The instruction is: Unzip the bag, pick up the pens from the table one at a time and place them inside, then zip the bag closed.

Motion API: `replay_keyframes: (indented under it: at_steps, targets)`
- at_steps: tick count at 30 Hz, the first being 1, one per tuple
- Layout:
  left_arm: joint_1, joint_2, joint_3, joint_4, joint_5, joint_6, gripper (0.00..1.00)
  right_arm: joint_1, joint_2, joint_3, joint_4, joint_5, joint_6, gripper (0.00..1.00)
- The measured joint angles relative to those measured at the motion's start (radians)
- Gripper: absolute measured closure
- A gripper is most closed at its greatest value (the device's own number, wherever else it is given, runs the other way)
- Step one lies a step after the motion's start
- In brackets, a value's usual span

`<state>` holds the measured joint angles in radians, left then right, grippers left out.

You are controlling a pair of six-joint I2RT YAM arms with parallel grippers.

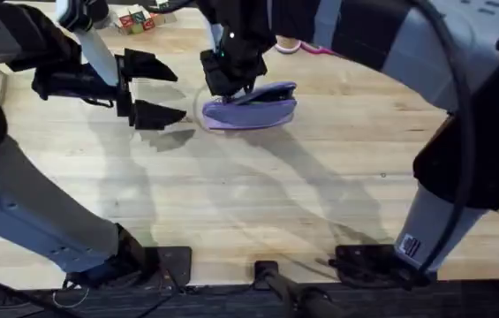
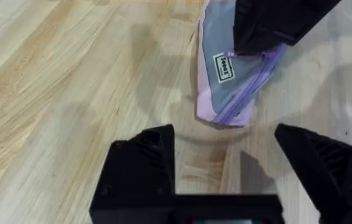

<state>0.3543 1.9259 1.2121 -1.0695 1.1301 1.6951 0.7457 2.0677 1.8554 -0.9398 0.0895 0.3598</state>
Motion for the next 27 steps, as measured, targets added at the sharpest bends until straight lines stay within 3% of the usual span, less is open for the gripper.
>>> replay_keyframes:
  at_steps: [13,27]
  targets:
    - [-0.064,0.000,0.000,0.006,-0.001,0.000,0.006,0.003,-0.079,0.012,-0.024,-0.003,0.015,0.971]
    - [-0.067,0.000,0.000,0.007,-0.004,0.000,0.006,0.005,-0.092,0.014,-0.026,-0.007,0.026,0.971]
